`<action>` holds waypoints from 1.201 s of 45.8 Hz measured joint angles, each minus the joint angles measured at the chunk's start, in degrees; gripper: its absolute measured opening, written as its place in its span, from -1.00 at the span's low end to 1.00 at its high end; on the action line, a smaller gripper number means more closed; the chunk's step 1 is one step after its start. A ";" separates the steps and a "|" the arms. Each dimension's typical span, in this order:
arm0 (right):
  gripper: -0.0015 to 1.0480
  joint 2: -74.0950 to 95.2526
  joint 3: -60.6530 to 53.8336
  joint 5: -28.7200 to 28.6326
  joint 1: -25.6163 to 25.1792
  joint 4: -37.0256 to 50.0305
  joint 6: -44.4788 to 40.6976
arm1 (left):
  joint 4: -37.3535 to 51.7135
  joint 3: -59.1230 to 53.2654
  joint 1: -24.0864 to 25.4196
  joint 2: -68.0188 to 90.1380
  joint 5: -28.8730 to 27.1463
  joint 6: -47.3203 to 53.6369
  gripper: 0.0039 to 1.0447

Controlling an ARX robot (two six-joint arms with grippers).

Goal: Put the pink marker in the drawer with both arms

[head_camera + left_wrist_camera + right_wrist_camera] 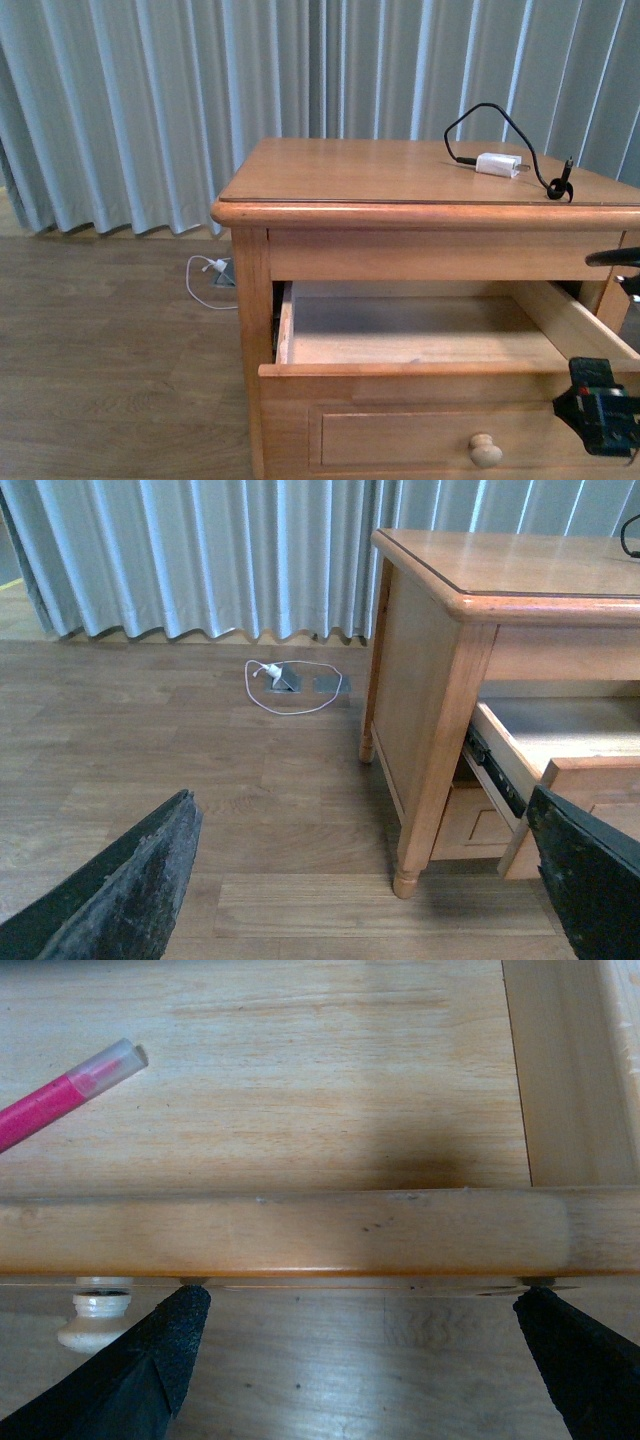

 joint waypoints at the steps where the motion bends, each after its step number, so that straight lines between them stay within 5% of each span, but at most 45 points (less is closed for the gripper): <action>1: 0.84 0.70 0.57 0.22 0.13 0.57 0.11 | 0.00 0.00 0.00 0.00 0.00 0.00 0.89; 33: 0.84 24.94 22.71 4.92 3.13 17.20 6.97 | 0.00 0.00 0.00 0.00 0.00 -0.02 0.89; 55: 0.84 28.72 22.82 5.42 3.65 25.90 8.61 | 0.00 0.00 0.00 0.00 0.00 -0.02 0.89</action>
